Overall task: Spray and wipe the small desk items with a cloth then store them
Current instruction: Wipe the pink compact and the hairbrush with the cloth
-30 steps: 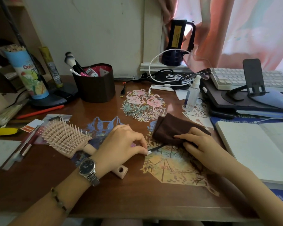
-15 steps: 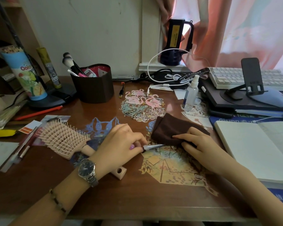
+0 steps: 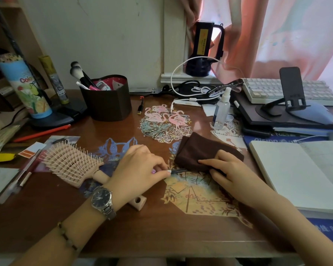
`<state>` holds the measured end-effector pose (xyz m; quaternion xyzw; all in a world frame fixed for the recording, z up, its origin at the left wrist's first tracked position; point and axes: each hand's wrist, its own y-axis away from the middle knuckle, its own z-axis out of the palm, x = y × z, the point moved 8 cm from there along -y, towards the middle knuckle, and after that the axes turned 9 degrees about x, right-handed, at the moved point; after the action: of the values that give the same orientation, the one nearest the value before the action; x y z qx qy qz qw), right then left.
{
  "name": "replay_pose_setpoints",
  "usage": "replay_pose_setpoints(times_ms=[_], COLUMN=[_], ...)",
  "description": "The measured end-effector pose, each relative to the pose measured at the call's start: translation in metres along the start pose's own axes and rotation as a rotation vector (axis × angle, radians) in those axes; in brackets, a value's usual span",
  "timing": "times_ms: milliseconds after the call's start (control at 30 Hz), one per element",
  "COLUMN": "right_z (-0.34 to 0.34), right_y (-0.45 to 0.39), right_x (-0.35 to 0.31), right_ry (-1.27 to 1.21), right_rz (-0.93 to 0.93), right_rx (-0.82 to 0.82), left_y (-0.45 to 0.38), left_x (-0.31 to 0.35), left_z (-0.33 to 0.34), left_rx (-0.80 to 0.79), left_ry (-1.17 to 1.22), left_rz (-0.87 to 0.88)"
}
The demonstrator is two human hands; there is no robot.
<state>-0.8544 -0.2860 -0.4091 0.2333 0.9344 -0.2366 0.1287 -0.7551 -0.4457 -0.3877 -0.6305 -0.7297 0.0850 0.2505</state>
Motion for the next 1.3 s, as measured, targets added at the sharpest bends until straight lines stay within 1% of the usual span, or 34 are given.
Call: replay_pose_setpoints(times_ms=[167, 300, 500, 733, 967, 1167, 1300], right_z=[0.000, 0.000, -0.001, 0.007, 0.018, 0.022, 0.023], right_y=[-0.001, 0.000, 0.001, 0.004, -0.001, -0.004, -0.001], right_x=[0.000, -0.002, -0.004, -0.021, -0.051, -0.068, -0.067], right_ry=[0.006, 0.014, 0.044, 0.123, 0.098, 0.089, 0.177], right_rz=[-0.001, -0.006, -0.027, -0.100, -0.179, -0.231, -0.260], right_rx=[-0.003, -0.009, -0.005, 0.012, -0.009, 0.023, 0.027], left_y=[-0.001, -0.001, -0.002, -0.002, -0.004, -0.004, -0.003], left_x=[-0.001, -0.003, -0.005, -0.004, -0.002, -0.002, -0.004], left_z=[0.000, 0.004, 0.009, 0.007, 0.007, 0.007, 0.007], left_rx=[0.016, -0.006, -0.024, -0.002, 0.009, 0.037, 0.062], left_ry=[0.070, 0.125, 0.090, 0.078, 0.038, 0.048, 0.054], left_rz=[-0.028, -0.090, -0.103, -0.103, -0.083, -0.079, -0.075])
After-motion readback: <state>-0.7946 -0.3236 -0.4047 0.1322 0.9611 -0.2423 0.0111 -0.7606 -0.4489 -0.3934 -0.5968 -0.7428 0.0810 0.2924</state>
